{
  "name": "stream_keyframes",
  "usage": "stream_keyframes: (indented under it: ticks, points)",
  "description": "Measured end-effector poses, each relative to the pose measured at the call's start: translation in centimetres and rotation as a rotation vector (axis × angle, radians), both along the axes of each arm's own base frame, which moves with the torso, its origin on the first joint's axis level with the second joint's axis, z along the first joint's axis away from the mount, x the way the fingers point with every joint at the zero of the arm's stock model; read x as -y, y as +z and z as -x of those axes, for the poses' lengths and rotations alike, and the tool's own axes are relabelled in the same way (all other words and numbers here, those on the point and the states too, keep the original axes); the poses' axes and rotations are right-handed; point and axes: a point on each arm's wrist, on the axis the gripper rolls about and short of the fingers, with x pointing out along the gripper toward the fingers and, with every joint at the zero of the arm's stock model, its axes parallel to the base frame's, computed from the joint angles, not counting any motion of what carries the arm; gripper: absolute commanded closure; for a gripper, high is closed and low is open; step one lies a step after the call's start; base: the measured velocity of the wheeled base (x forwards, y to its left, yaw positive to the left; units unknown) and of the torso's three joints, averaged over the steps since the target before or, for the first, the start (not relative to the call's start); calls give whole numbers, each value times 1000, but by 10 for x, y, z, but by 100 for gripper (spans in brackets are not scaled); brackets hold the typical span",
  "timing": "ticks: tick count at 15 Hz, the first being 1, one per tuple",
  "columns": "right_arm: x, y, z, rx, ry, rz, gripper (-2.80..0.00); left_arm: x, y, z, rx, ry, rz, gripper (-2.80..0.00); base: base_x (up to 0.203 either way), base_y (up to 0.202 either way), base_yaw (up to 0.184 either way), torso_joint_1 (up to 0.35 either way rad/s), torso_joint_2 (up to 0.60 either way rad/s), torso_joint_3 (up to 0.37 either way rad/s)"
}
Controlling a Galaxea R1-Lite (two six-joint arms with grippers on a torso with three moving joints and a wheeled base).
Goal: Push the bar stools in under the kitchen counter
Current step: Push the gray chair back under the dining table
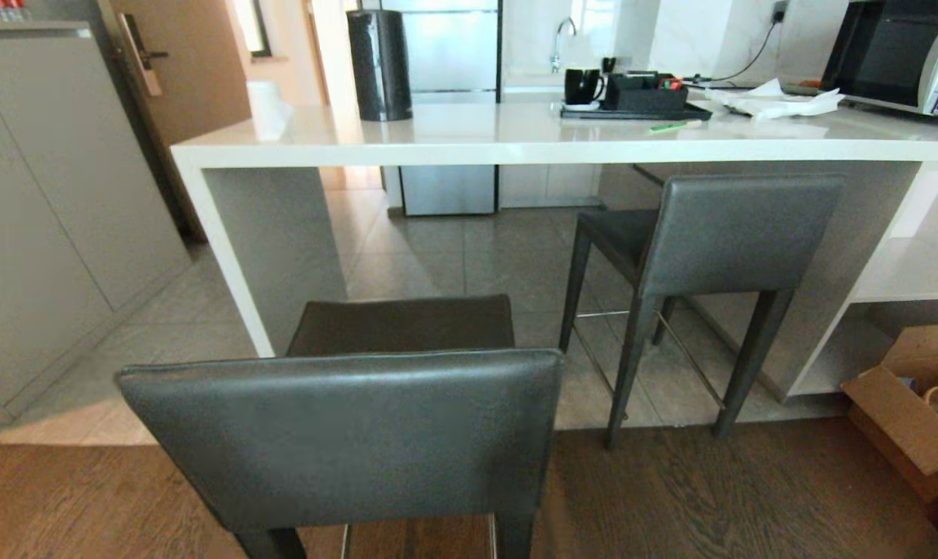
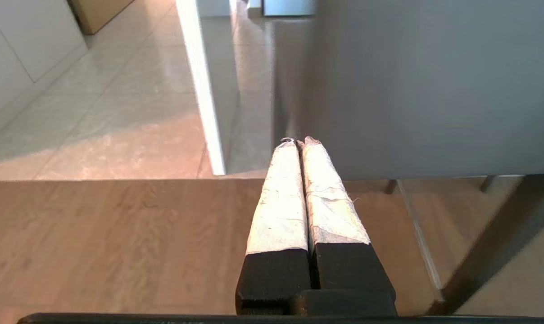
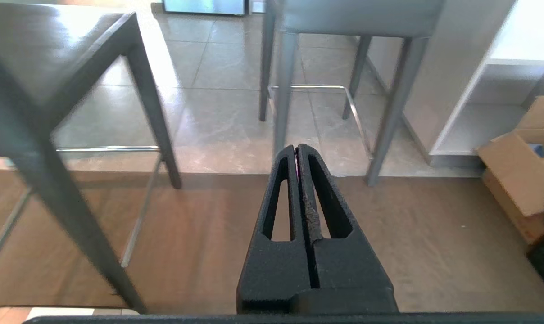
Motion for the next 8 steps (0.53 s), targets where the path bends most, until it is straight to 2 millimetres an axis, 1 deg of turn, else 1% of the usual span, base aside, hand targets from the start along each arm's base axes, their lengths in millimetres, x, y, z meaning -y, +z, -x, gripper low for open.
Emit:
stream_keyframes:
  ticks: [8]
  points:
    - [0,0,0,0,0,1,0,0,0,0,1,0,0,0,0,194,-1,2,4,2]
